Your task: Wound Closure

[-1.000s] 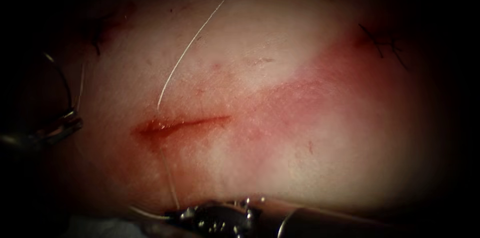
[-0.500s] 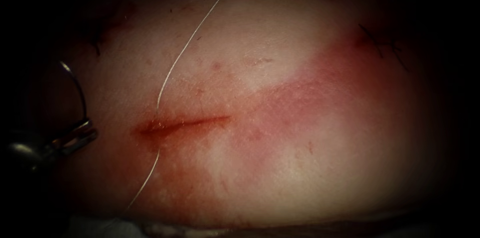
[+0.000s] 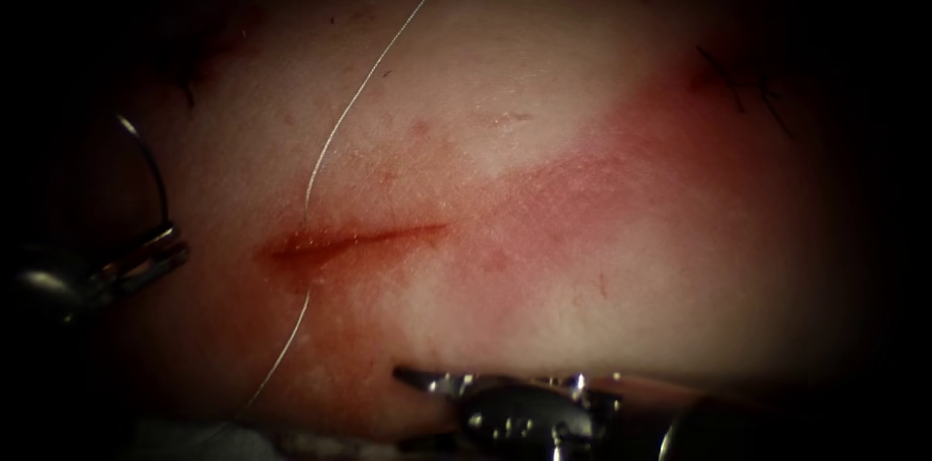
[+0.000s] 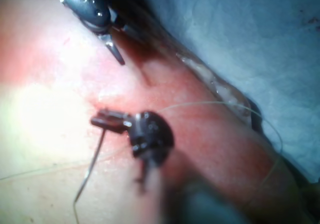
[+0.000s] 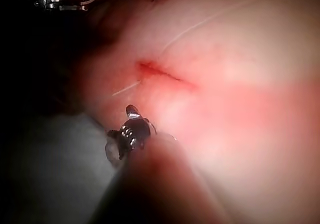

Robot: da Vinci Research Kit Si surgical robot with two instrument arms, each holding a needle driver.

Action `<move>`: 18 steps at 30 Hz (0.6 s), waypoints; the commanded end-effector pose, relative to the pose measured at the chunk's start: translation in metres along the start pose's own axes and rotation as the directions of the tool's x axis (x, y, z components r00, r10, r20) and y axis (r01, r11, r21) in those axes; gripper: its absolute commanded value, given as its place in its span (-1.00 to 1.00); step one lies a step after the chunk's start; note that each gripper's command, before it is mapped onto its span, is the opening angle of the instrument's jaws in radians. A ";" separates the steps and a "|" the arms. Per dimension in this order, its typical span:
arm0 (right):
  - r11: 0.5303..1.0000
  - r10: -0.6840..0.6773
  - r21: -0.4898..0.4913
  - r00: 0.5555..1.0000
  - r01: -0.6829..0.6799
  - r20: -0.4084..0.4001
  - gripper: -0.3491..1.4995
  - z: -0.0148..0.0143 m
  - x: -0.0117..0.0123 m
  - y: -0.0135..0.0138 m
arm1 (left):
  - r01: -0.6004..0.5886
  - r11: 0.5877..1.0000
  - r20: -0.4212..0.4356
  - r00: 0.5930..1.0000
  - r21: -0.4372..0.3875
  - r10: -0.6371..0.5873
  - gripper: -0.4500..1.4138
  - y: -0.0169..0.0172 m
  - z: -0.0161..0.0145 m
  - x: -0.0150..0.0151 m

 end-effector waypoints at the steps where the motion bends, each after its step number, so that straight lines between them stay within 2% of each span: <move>1: 0.996 -0.088 -0.012 0.996 0.088 0.010 0.80 0.0042 -0.0001 0.0009 | 0.002 1.000 0.001 1.000 -0.005 -0.002 -1.00 0.0008 0.0004 -0.0003; 4: 0.979 -0.199 -0.040 0.979 0.200 0.044 0.82 0.0091 -0.0006 0.0035 | 0.002 1.000 -0.001 1.000 -0.007 -0.002 -1.00 0.0008 0.0002 -0.0004; 7: 0.968 -0.246 -0.039 0.968 0.248 0.047 0.80 0.0121 -0.0021 0.0047 | 0.002 1.000 0.000 1.000 -0.010 -0.002 -1.00 0.0008 0.0002 -0.0005; 10: 0.964 -0.262 -0.045 0.964 0.264 0.042 0.78 0.0136 -0.0031 0.0051 | 0.002 1.000 0.000 1.000 -0.010 -0.002 -1.00 0.0008 0.0002 -0.0004; 18: 0.963 -0.260 -0.063 0.966 0.260 0.018 0.74 0.0164 -0.0032 0.0062 | 0.001 1.000 0.000 1.000 -0.009 -0.001 -1.00 0.0008 0.0002 -0.0004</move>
